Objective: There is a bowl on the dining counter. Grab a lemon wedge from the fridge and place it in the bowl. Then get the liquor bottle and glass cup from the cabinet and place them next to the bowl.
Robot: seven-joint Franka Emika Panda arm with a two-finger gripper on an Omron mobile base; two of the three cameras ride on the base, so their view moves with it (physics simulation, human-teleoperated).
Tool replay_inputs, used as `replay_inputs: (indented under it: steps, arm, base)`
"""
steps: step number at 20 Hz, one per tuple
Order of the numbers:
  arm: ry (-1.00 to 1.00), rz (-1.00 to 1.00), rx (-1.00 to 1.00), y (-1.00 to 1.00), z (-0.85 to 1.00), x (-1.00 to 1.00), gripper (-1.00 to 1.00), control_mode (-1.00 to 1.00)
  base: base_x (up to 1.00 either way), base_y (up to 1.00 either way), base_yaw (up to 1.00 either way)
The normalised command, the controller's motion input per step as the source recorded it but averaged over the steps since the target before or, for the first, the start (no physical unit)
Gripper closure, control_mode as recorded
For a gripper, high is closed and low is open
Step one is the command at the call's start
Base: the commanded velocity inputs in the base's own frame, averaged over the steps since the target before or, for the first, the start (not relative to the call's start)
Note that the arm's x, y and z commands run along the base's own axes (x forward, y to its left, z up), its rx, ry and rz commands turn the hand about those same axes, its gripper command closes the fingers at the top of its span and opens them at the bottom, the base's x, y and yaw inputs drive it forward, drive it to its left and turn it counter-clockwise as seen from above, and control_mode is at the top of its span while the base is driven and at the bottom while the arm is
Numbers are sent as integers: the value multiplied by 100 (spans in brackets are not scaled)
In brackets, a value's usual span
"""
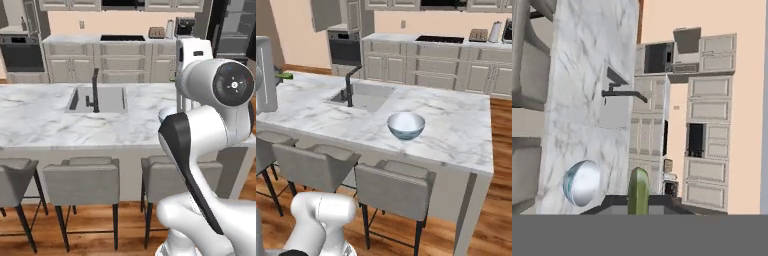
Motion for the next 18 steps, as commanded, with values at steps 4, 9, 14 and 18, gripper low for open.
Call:
replay_inputs:
  steps: [4, 9, 14, 18]
  arm:
    - [0, 0, 0, 0, 0, 0, 100, 100]
    - [0, 0, 0, 0, 0, 0, 100, 100]
    - [0, 0, 0, 0, 0, 0, 100, 100]
    - [0, 0, 0, 0, 0, 0, 100, 100]
  base:
    - [47, 38, -48]
    - [51, 22, -43]
    - [49, 10, -32]
    - [45, 8, -20]
